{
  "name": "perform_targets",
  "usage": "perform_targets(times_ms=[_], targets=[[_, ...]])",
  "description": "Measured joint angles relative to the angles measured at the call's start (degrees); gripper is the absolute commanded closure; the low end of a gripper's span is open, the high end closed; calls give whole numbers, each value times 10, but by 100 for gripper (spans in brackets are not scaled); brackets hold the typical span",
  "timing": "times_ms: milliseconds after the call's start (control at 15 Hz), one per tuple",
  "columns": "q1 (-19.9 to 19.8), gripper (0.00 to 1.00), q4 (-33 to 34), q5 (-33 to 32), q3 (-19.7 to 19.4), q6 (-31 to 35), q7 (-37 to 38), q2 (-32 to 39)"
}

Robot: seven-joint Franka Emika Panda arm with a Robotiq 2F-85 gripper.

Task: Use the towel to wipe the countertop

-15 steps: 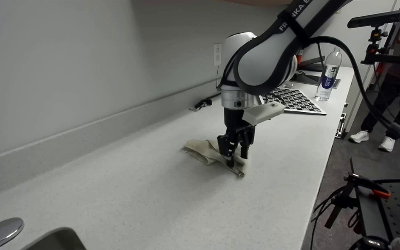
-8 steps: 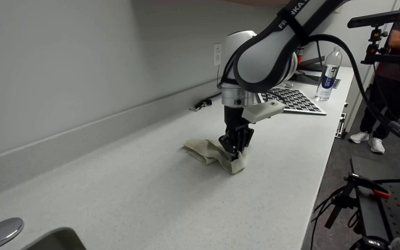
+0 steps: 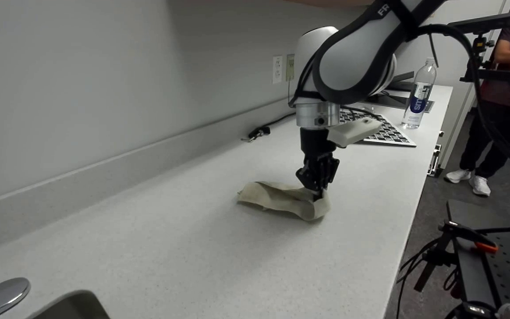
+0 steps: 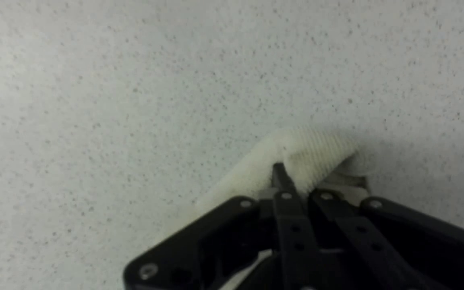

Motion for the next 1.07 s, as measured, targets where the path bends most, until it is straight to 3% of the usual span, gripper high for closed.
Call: perform_targets(times_ms=[600,1067], targets=[[0,99,-99,-6,-8,-118,-12,-147],[-10,99,-100,-8,-34,-151,-58,-241]])
